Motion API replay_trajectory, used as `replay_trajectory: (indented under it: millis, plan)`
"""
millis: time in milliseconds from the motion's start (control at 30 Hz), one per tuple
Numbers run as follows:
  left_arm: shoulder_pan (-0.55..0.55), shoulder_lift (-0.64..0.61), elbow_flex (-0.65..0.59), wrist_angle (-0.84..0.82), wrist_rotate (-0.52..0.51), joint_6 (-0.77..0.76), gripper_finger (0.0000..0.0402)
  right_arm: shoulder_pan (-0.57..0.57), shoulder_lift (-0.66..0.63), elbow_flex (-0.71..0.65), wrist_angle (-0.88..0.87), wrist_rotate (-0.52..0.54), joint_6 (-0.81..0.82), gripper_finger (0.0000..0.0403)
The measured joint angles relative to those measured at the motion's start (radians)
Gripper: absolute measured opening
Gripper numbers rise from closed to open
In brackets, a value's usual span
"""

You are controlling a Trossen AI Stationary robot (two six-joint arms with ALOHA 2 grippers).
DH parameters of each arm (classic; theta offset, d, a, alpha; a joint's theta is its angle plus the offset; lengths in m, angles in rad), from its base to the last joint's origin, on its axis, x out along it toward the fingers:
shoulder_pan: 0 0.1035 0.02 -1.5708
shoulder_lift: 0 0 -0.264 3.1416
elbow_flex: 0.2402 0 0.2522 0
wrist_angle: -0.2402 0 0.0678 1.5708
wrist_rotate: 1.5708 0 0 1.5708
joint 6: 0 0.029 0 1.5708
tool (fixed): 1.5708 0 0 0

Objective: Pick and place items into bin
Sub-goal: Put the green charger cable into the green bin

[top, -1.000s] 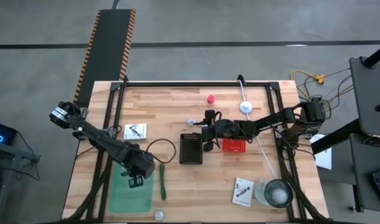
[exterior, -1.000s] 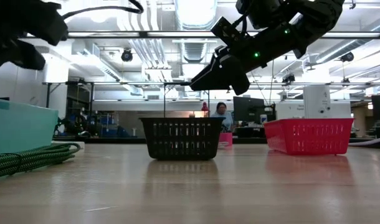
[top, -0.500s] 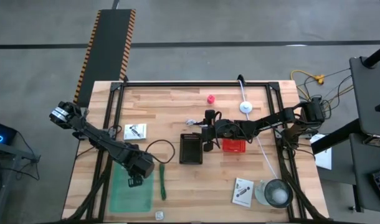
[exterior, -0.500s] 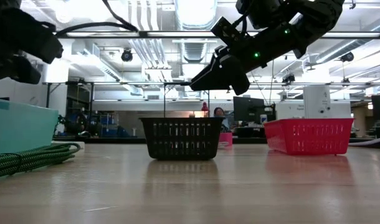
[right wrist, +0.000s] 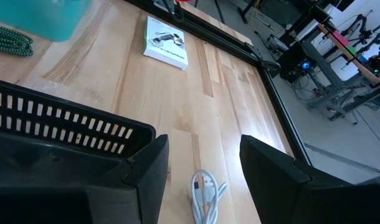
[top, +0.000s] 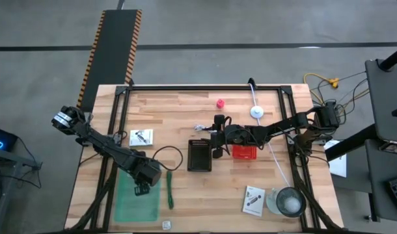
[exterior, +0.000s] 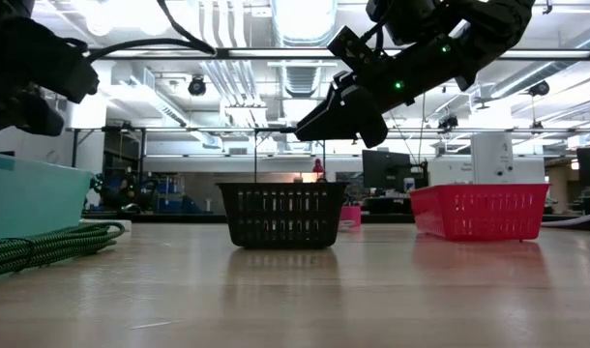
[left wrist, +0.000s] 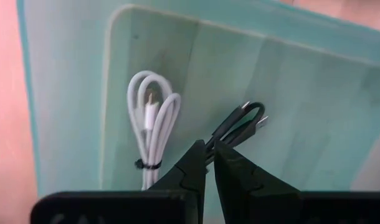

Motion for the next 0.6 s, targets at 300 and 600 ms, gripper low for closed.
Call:
replay_trajectory:
  millis: [300, 600]
  plan:
    - [0.000, 0.000, 0.000, 0.005, 0.000, 0.000, 0.0015, 0.000, 0.000, 0.000, 0.000, 0.000, 0.000, 0.0185]
    - [0.001, -0.001, 0.020, -0.002, -0.001, 0.022, 0.0016, 0.000, 0.000, 0.000, 0.000, 0.000, 0.000, 0.0185]
